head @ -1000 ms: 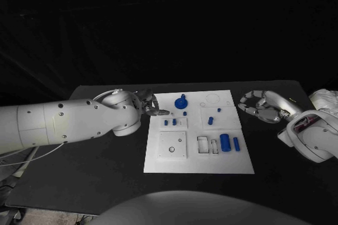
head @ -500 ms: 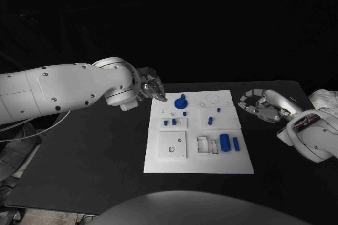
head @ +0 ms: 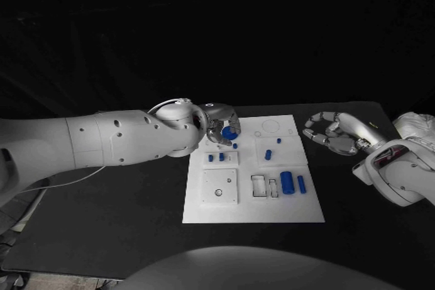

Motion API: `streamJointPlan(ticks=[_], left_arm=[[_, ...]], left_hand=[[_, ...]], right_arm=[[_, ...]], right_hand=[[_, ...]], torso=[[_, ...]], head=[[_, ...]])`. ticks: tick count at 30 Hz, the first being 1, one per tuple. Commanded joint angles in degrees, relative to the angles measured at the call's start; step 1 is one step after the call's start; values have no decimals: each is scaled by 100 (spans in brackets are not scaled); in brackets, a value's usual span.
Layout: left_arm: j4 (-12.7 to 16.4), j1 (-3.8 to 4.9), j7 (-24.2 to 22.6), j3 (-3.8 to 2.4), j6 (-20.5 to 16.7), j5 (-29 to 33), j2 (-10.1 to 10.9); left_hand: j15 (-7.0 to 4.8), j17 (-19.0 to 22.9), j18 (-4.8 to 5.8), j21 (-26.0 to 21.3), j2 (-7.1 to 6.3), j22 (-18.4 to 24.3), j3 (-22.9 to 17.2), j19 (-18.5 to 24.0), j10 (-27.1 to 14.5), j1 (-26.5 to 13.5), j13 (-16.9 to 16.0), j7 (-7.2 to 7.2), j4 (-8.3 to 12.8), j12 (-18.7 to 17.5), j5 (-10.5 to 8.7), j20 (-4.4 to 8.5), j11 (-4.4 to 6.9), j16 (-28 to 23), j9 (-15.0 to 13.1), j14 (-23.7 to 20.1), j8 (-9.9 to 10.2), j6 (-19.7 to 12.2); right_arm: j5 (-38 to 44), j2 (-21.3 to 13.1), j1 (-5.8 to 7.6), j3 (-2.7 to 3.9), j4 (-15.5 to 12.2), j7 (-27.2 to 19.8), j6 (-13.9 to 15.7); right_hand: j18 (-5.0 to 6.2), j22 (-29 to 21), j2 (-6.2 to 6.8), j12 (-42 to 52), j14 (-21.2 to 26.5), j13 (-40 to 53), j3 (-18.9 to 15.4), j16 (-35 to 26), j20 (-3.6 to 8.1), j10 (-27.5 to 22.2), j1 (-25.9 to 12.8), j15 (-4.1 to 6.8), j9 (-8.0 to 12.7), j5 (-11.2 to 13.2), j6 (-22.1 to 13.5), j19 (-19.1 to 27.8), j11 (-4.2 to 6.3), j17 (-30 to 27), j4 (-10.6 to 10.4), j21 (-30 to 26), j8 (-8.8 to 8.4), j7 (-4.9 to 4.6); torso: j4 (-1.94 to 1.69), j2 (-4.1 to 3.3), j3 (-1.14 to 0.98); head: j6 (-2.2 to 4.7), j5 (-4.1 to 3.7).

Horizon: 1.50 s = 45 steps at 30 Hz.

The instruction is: Assemble the parts on the task board

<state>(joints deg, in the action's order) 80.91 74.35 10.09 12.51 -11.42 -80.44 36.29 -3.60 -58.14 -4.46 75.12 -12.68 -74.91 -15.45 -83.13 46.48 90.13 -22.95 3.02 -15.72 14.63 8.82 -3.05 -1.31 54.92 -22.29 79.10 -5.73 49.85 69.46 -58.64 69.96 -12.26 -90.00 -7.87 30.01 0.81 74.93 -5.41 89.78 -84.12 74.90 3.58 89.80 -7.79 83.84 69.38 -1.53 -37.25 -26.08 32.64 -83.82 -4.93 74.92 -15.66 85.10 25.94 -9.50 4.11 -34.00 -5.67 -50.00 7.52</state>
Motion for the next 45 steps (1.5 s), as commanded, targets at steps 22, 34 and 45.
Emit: streamJointPlan(ticks=[22,34,45], left_arm=[[-778,-264,-784,-23,-328,-1898,-650],[-965,-361,-792,-25,-280,-1905,-702],[-1117,-455,-810,-27,-227,-1897,-774]], left_hand=[[-49,-1086,169,322,-57,-1130,-395,-250,606,173,992,35,104,-10,499,85,33,1764,673,593,45,721],[-54,-1125,170,316,-60,-1132,-332,-262,652,42,1117,50,72,-28,344,92,31,1862,750,628,61,781],[-44,-1044,162,272,-47,-1122,-377,-248,697,87,1221,62,122,-52,515,86,21,1833,819,593,97,794]], right_arm=[[-35,34,-6,0,16,-136,-24],[-35,43,-6,0,11,-132,-28],[-35,32,-6,0,1,-129,-31]], right_hand=[[69,1308,-1,22,-588,1510,-6,20,-36,616,71,-33,-9,-23,-6,-189,-26,1508,24,35,28,9],[67,1311,-2,22,-588,1510,-5,20,-36,616,72,-32,-9,-23,-7,-196,-26,1508,22,42,30,9],[67,1311,-4,22,-588,1510,-5,20,-36,616,74,-32,-9,-22,-8,-195,-25,1508,20,41,32,9]], torso=[[12,-1,2],[6,4,0],[12,1,1]], head=[[0,5],[0,-4],[0,-13]])
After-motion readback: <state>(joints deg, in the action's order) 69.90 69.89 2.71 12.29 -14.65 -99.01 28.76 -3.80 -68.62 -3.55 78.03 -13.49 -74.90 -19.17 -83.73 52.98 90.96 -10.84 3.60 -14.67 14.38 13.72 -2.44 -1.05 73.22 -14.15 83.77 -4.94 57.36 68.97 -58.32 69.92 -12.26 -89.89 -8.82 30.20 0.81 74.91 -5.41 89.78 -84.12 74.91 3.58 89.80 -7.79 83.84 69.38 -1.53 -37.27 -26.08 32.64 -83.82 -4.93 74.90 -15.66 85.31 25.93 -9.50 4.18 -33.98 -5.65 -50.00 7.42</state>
